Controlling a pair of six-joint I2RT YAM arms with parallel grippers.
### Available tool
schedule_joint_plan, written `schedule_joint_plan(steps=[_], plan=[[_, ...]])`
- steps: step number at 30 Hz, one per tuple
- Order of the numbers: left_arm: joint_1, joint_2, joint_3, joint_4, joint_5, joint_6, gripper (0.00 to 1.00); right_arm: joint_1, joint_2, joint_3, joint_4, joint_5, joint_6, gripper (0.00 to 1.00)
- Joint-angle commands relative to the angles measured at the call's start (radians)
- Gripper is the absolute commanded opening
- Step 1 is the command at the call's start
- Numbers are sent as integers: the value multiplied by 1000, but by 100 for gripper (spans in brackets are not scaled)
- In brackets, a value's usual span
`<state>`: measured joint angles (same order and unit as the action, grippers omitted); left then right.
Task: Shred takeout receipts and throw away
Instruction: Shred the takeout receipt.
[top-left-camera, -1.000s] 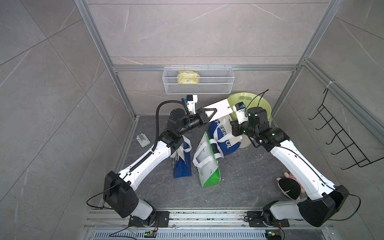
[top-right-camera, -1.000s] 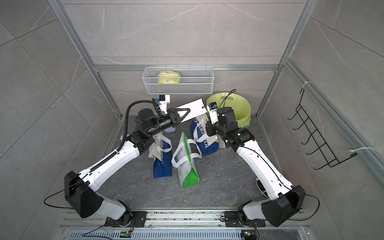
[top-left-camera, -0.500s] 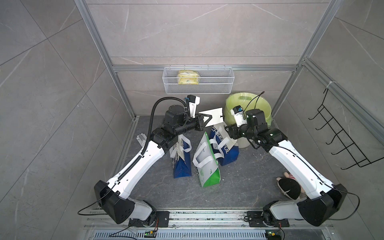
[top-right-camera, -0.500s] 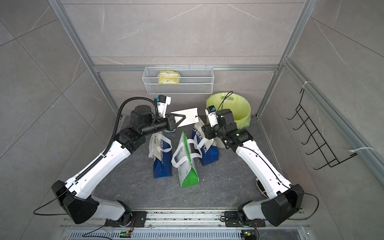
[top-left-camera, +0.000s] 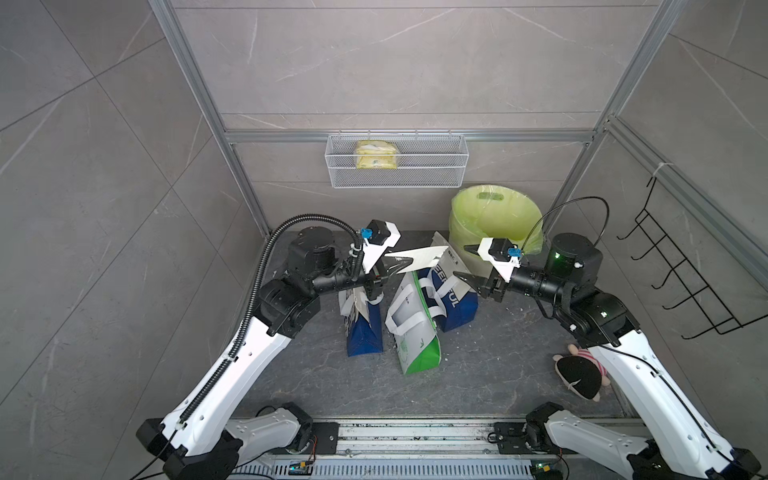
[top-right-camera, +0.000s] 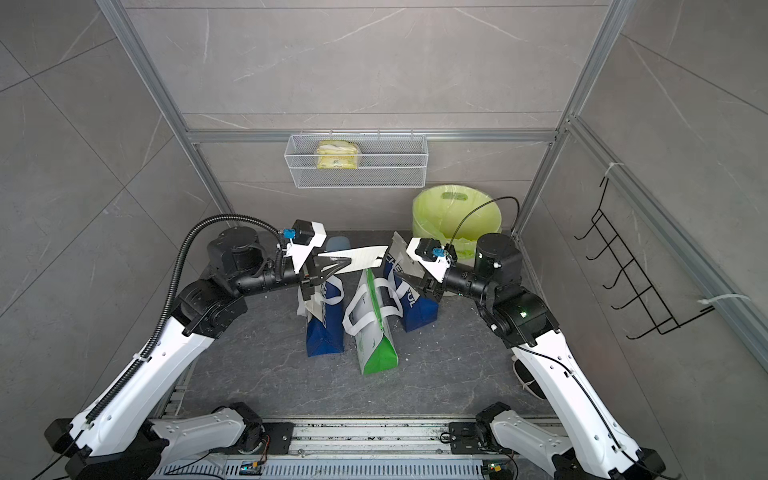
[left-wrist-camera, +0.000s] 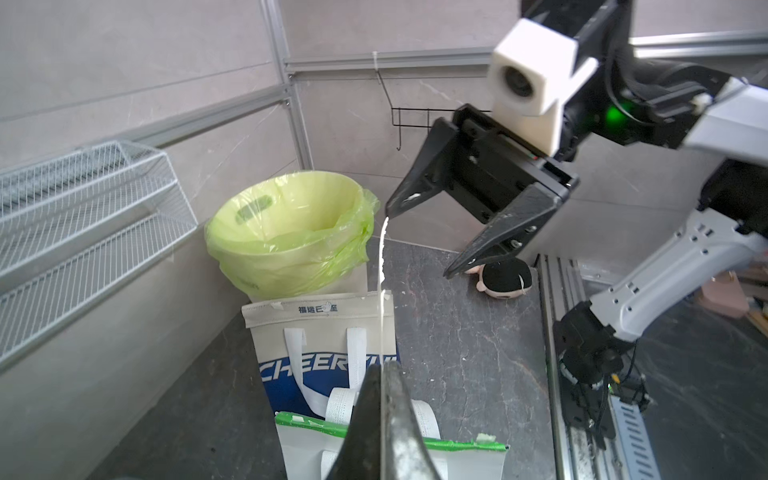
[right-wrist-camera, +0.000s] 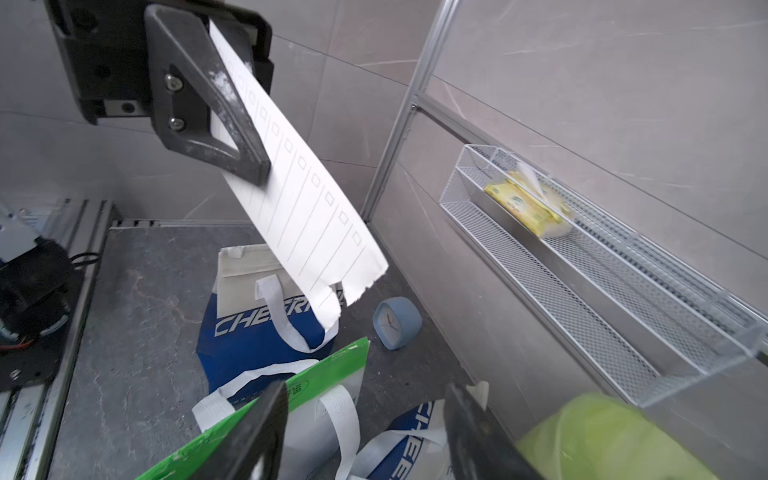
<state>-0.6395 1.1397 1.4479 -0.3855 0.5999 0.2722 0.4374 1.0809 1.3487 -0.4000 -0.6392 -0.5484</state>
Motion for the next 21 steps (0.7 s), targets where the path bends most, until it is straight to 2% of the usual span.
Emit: schedule_joint_plan(steps=[1,10,21], plan=[[-2,1,-10,-44,101,187,0,2,48,76,-15,-167,-100,63],[-20,41,-3,-32,100,218,0,13,110,133,20,-294,-30,59],[-35,53,-10,9,104,224,0,41,164,181,-4,-348,16,40]])
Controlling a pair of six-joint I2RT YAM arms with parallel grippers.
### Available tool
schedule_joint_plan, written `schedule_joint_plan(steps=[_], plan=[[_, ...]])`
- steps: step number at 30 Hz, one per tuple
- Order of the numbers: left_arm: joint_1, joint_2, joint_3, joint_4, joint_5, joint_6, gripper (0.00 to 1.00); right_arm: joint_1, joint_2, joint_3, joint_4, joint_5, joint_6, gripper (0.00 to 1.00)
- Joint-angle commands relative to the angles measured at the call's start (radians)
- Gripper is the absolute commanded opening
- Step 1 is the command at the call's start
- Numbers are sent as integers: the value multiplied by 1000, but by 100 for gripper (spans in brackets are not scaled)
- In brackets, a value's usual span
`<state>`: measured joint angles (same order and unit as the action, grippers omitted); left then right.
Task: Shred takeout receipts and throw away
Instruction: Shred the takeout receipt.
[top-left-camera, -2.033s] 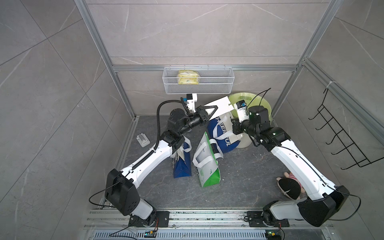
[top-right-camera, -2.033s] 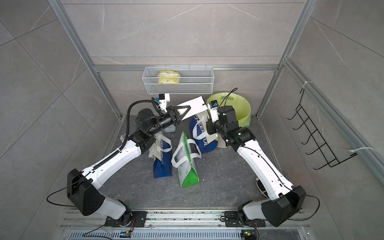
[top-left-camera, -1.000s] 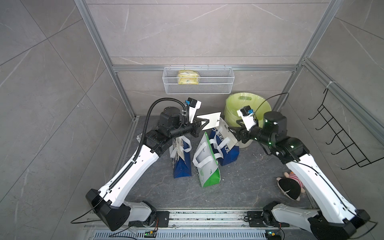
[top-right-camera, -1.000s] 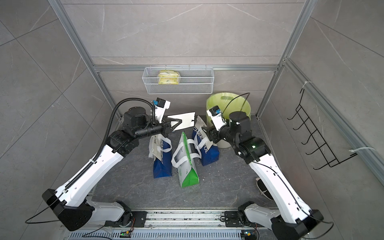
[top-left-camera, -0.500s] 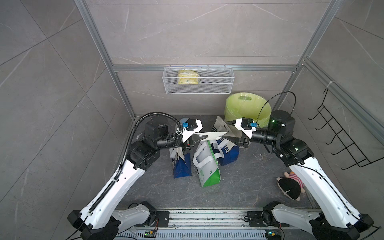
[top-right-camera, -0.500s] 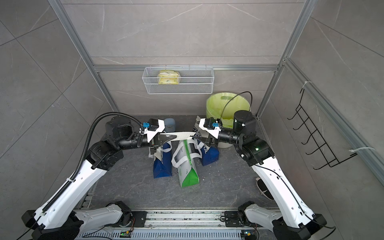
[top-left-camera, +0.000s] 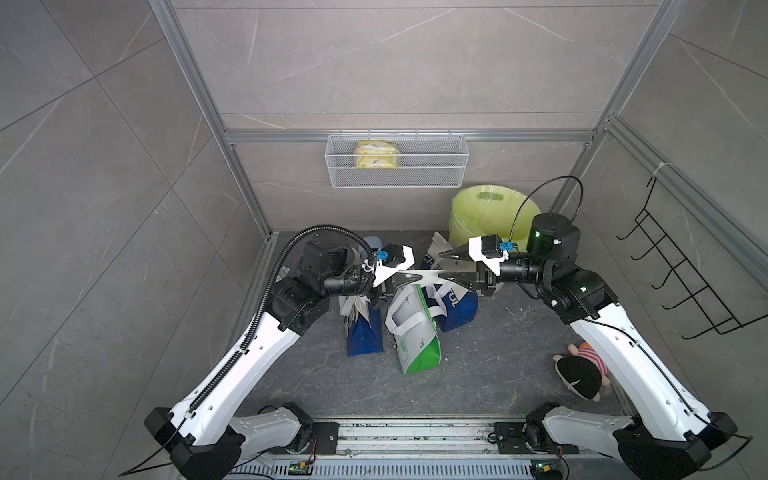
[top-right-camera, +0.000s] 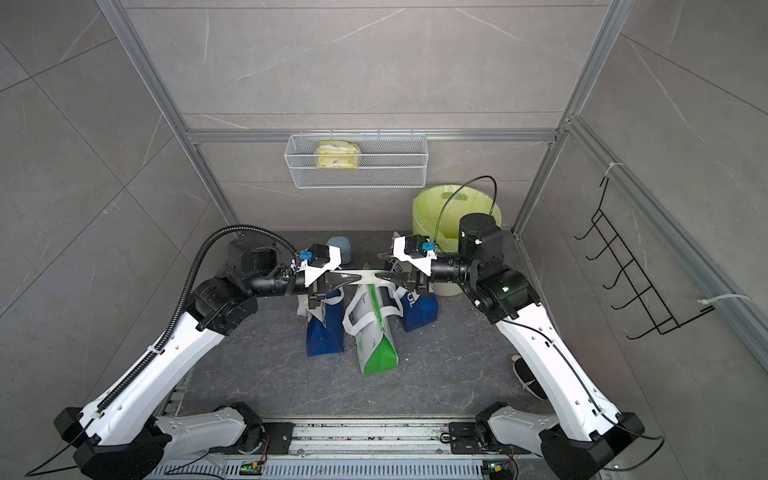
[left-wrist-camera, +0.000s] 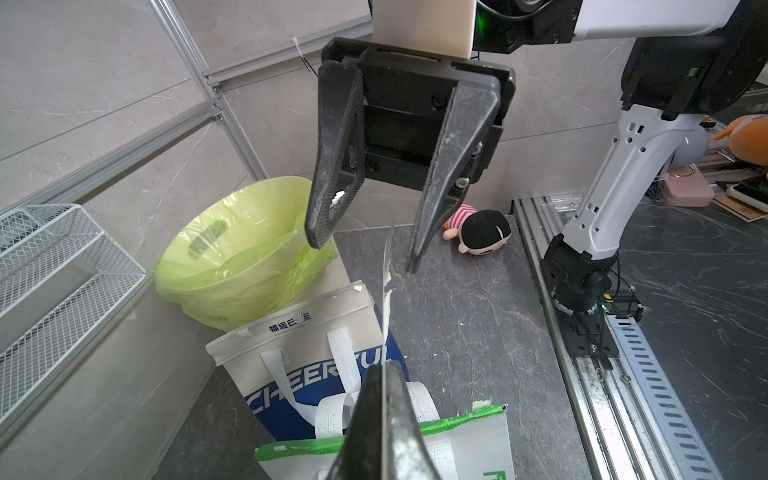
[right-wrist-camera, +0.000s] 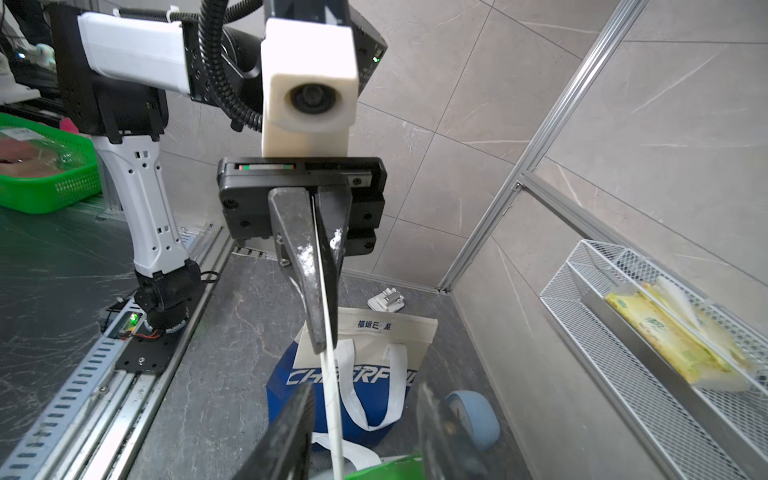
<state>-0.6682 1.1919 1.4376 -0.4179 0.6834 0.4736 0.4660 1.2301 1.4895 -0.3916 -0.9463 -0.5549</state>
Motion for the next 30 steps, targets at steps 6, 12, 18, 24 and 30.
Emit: schedule_joint_plan(steps=[6,12,18,24,30], plan=[[-12,5,-1,67,0,22,0,28,34,67,-65,-66,5,25],[-14,-3,-14,103,-10,14,0,34,34,71,-114,-72,-27,31],[-21,0,-13,108,-10,7,0,39,40,79,-125,-56,-32,26],[-27,-2,-14,109,-19,5,0,46,46,89,-131,-28,-32,0],[-28,-24,-27,95,-94,-24,45,48,30,78,-137,85,-56,0]])
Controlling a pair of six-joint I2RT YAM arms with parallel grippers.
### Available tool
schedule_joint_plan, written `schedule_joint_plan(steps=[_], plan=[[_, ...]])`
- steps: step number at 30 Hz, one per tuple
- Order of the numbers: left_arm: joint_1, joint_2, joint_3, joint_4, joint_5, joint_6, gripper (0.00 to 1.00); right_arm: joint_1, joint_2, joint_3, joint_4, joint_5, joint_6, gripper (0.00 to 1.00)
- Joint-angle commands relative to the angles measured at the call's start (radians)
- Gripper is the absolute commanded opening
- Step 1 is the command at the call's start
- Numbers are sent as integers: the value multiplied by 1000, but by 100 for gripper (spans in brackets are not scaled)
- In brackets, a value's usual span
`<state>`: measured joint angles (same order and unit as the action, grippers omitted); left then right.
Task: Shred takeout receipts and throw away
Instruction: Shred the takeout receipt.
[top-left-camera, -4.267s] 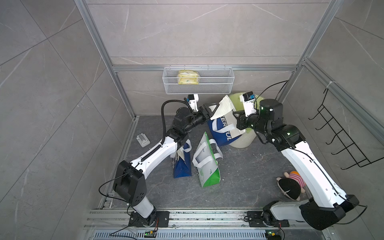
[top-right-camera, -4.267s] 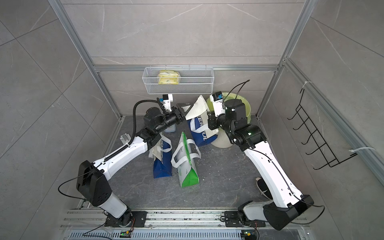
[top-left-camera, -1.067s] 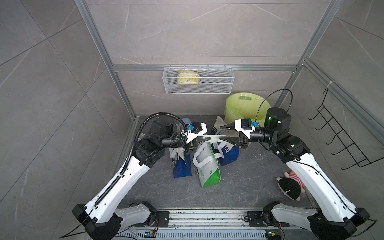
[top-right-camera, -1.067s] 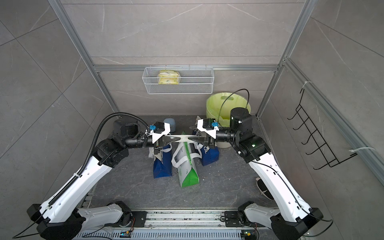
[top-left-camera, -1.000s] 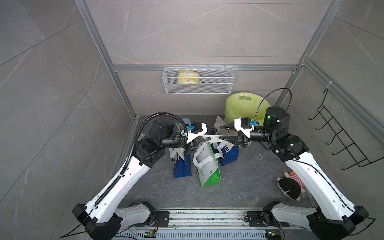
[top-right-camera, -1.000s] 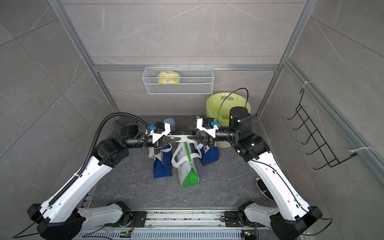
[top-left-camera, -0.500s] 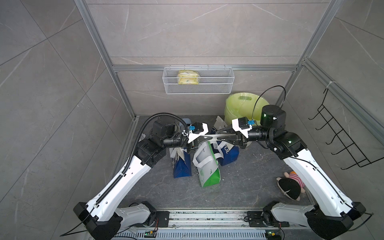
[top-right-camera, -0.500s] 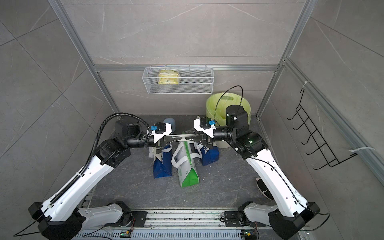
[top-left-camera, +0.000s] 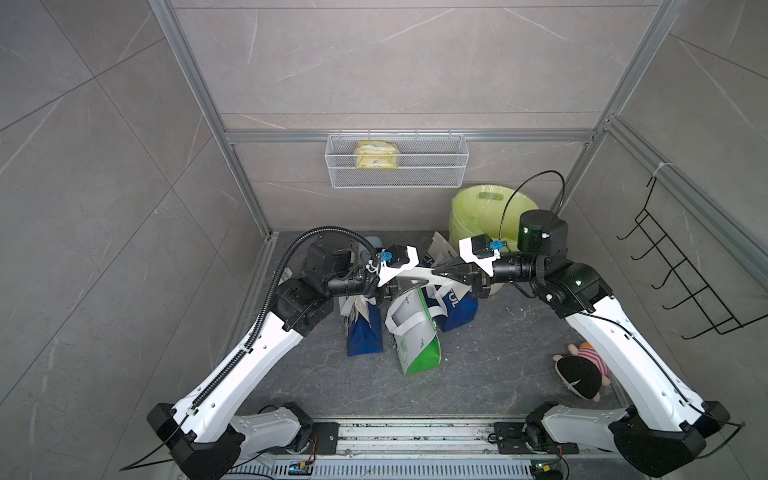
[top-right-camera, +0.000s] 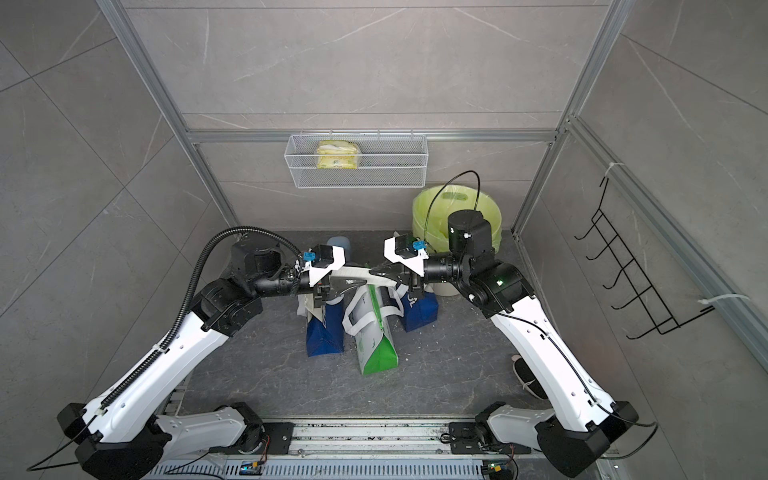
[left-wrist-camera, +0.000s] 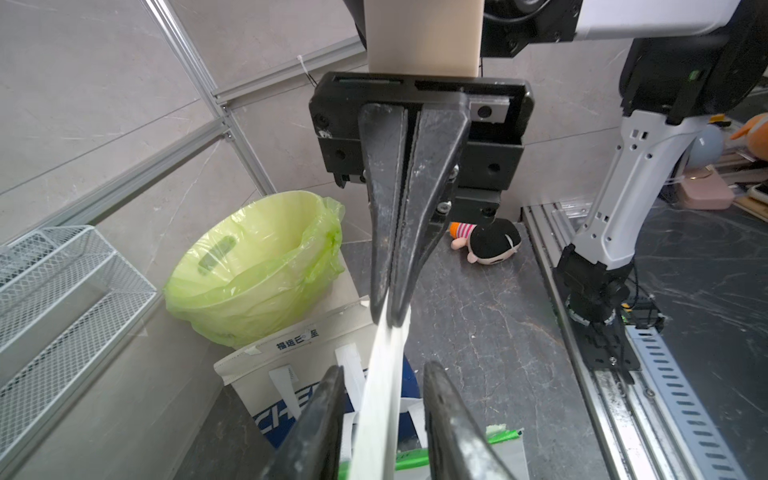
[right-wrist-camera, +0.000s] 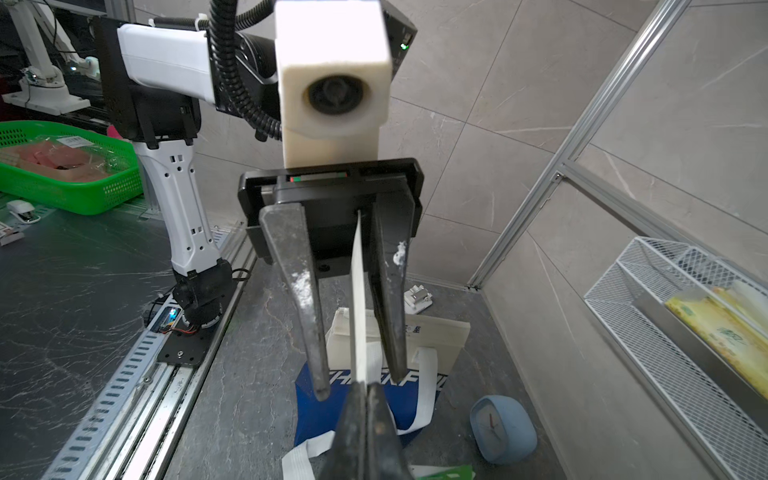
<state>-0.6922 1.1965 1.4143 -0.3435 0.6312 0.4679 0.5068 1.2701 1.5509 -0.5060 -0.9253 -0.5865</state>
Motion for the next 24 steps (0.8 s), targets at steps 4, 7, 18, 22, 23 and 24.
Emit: schedule_joint_plan(steps=[4,7,18,22,23,24], plan=[[-3,-21,36,-18,-73,-72,46,9,-21,13,-55,78,-74,0],[-4,6,92,-69,-70,-108,42,14,-22,15,-81,94,-113,0],[-4,68,182,-162,-2,-154,33,22,-23,37,-121,146,-160,0],[-4,89,201,-187,-2,-156,33,25,-28,38,-118,147,-171,0],[-4,92,204,-190,1,-157,33,27,-29,37,-115,149,-171,0],[-4,94,205,-189,3,-156,33,29,-30,36,-112,149,-170,0]])
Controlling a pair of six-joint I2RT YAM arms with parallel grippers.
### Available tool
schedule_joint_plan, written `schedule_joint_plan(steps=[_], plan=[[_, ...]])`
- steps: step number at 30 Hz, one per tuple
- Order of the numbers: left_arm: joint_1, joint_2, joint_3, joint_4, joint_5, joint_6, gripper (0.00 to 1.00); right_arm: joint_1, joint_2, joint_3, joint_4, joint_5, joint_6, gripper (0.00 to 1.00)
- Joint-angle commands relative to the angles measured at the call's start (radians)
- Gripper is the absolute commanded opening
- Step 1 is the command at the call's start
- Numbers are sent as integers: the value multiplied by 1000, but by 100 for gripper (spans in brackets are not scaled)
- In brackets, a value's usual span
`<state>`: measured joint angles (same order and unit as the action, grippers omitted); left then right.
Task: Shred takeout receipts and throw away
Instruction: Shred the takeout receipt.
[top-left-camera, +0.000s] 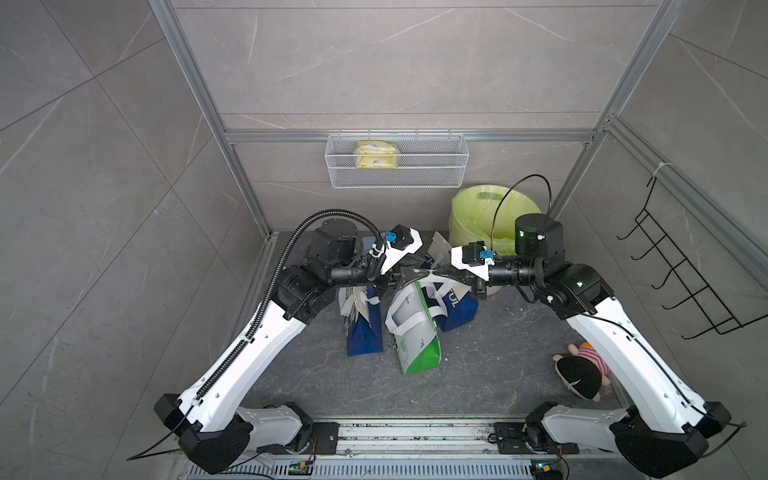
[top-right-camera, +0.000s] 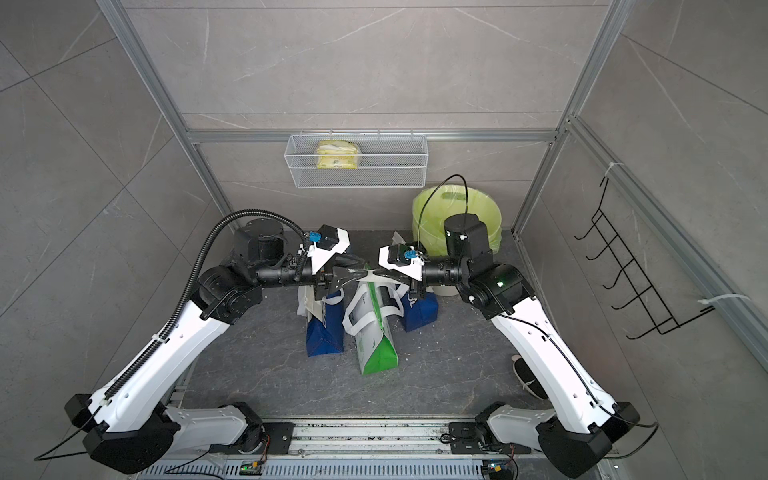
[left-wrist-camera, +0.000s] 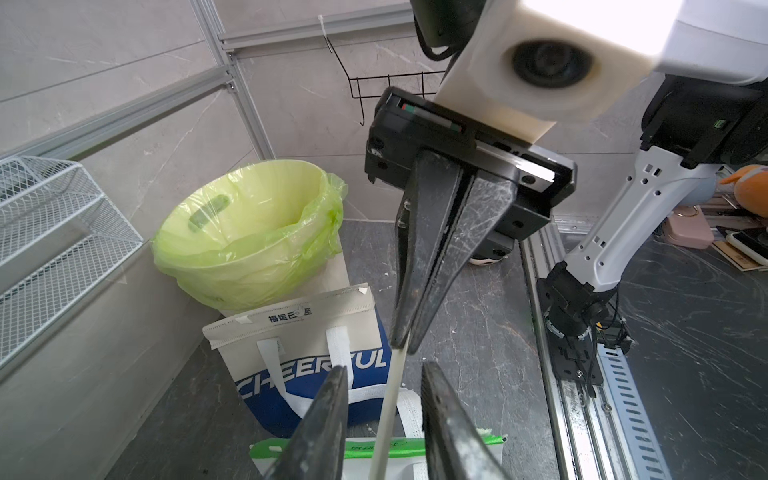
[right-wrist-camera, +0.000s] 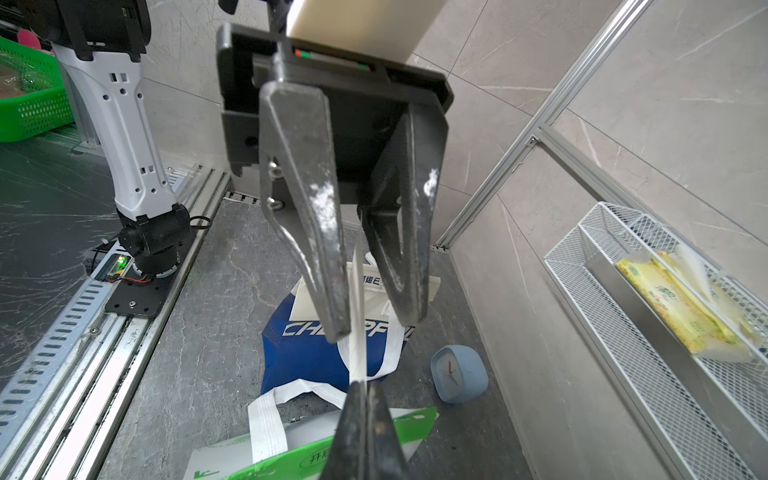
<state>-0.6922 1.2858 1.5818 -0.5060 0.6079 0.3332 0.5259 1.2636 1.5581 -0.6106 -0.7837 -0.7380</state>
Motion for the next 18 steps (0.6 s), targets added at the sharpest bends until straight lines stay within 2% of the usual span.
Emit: schedule_joint_plan(steps=[1,6,12,16,18], plan=[[-4,6,39,-26,28,-22,33,9,-23,31,-5,8,-18,0],[-3,16,47,-37,45,-20,29,15,-23,29,3,8,-17,0],[-5,18,46,-23,72,-39,16,19,-18,28,-7,24,-24,0],[-4,27,44,-18,87,-53,11,23,-17,29,-16,45,-35,0],[-5,31,43,-8,95,-64,2,27,-16,27,-29,66,-47,0]])
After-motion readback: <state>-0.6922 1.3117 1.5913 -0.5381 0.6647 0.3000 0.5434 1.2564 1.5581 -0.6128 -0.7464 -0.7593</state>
